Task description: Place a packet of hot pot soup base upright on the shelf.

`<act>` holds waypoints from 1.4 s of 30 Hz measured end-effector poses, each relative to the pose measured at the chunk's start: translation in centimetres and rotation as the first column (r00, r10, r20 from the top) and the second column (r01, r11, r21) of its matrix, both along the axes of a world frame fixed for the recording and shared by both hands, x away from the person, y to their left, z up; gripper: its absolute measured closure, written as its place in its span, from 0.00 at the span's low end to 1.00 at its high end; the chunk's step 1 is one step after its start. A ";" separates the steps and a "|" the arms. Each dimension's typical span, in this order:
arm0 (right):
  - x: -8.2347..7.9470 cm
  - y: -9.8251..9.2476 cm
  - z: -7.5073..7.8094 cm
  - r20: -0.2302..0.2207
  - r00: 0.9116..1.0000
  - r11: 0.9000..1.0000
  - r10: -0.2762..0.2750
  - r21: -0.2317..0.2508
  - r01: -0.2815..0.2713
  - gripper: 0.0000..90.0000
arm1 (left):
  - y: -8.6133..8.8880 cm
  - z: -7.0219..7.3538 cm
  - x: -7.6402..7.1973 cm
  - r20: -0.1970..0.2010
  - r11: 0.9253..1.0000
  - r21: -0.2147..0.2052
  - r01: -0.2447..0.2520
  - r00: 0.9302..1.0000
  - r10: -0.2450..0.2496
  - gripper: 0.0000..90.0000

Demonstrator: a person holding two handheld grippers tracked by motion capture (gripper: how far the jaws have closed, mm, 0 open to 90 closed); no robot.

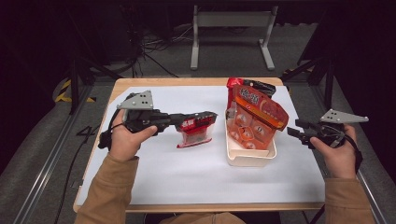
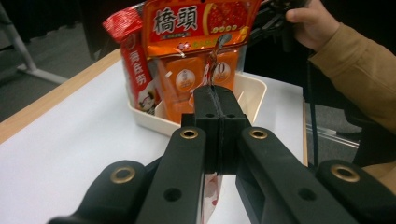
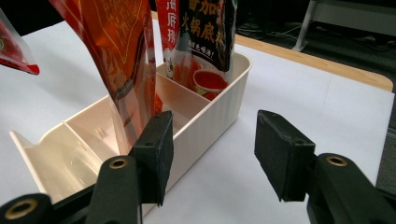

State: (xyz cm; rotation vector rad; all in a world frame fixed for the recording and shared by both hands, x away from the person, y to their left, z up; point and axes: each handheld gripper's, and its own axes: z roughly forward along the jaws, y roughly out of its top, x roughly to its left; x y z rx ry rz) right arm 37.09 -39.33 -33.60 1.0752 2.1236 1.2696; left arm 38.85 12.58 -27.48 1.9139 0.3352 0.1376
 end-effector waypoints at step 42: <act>1.2 0.0 0.2 0.012 1.000 0.999 0.019 0.031 -0.020 0.53 | -8.4 1.1 0.1 0.079 0.986 -0.055 0.155 0.986 -0.150 1.00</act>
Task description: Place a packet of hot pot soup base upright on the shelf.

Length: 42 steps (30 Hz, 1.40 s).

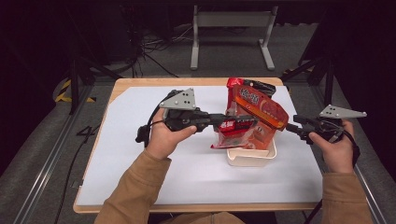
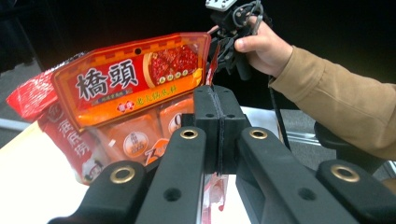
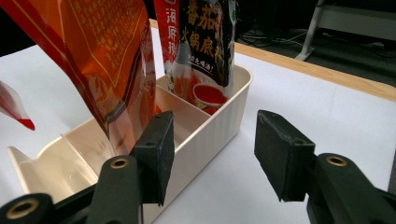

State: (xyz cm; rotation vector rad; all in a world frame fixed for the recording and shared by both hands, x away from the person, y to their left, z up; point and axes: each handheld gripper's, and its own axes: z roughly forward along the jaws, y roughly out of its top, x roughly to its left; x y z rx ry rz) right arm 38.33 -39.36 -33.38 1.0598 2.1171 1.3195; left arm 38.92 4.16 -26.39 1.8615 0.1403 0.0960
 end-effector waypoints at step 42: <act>-0.3 -0.9 0.0 0.003 1.000 1.000 -0.018 0.008 0.018 0.54 | -5.0 -2.8 2.1 0.048 0.996 -0.044 0.078 0.996 -0.076 1.00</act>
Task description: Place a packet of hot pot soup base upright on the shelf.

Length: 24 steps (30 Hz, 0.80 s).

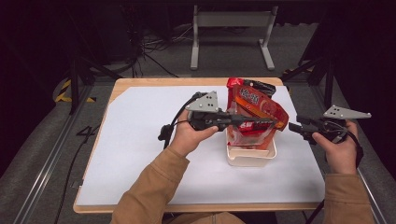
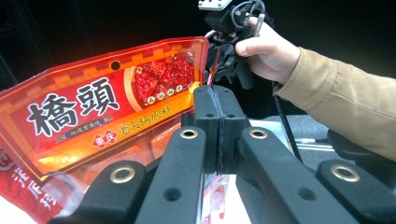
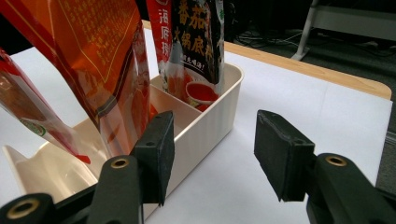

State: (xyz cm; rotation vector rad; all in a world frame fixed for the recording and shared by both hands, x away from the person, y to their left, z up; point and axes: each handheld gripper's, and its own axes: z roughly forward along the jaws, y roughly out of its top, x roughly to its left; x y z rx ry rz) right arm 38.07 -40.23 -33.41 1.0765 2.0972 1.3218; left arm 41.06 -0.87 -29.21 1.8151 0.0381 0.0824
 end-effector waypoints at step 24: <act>0.2 0.1 -0.3 -0.011 1.000 1.000 0.003 -0.004 -0.003 0.53 | -1.9 -2.2 -0.1 -0.014 0.999 0.034 0.042 0.999 -0.041 1.00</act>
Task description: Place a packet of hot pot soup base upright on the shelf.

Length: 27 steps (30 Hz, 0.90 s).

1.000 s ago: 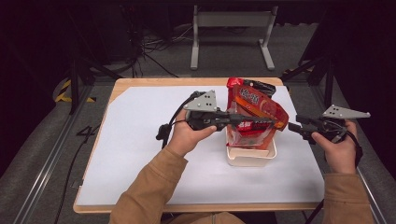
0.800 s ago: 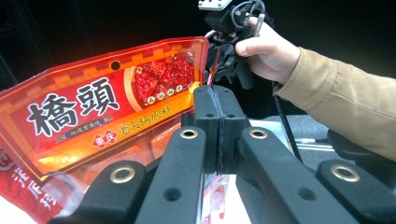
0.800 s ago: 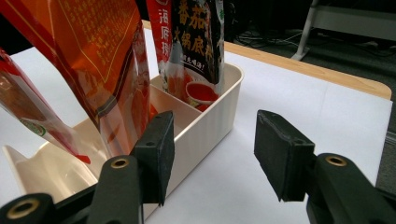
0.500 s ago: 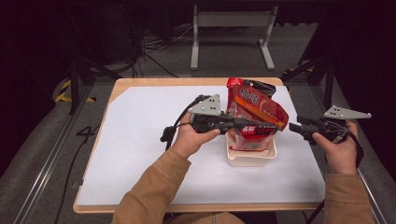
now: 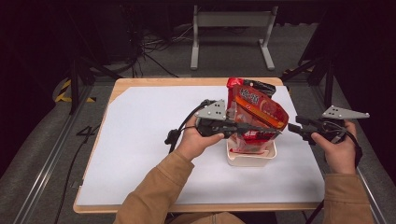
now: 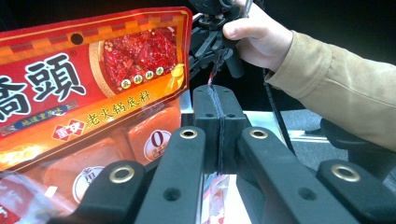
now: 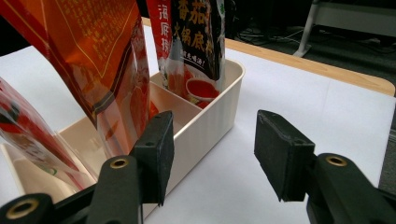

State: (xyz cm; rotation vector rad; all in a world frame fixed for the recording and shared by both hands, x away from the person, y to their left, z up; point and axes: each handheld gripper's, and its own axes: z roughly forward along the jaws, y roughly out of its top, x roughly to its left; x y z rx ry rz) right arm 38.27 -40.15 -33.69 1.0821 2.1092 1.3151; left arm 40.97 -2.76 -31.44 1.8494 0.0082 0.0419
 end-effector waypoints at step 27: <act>0.4 0.1 -0.1 -0.005 1.000 1.000 0.001 0.003 -0.001 0.53 | -0.7 -2.6 0.8 -0.023 0.996 0.071 -0.049 0.998 0.050 0.99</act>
